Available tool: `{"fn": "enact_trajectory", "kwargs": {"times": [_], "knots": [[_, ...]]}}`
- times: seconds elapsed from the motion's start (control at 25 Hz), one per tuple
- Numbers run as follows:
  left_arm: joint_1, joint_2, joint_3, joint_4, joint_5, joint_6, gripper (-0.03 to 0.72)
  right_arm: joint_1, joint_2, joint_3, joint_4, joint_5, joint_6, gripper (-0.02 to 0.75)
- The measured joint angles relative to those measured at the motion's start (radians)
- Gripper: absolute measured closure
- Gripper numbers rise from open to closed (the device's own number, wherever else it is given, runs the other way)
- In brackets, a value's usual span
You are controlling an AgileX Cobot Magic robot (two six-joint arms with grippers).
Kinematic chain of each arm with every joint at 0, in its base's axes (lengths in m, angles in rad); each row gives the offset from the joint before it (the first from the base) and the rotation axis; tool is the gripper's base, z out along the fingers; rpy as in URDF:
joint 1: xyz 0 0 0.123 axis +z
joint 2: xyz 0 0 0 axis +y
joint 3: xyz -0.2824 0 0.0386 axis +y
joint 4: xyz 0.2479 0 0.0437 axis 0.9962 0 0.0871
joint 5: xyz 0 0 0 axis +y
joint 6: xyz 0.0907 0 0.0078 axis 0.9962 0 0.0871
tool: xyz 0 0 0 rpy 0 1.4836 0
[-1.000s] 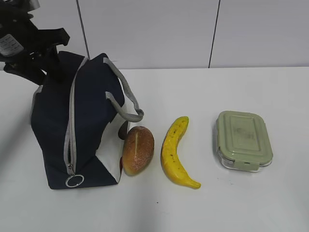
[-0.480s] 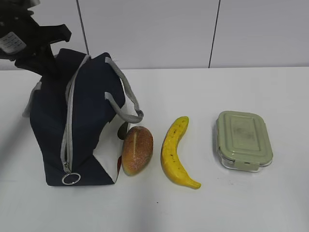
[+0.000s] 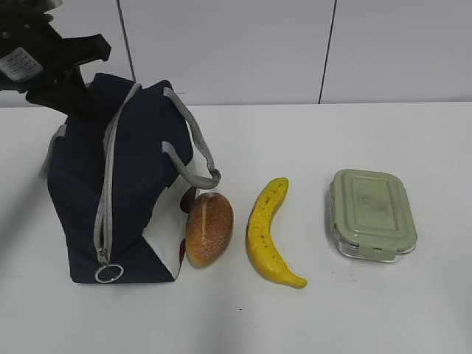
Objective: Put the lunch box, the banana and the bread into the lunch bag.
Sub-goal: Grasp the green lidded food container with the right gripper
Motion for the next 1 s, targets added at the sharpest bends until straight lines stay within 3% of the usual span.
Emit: {"fn": "enact_trajectory", "kwargs": {"times": [0.28, 0.44, 1.0], "knots": [[0.0, 0.0, 0.0, 0.0, 0.0, 0.0, 0.69, 0.0, 0.0, -0.005, 0.004, -0.007, 0.0, 0.229], [0.0, 0.0, 0.0, 0.0, 0.0, 0.0, 0.69, 0.0, 0.034, -0.027, 0.013, -0.085, -0.002, 0.229], [0.0, 0.0, 0.0, -0.002, 0.008, 0.0, 0.69, 0.019, 0.733, -0.123, 0.108, -0.234, -0.008, 0.229]]}}
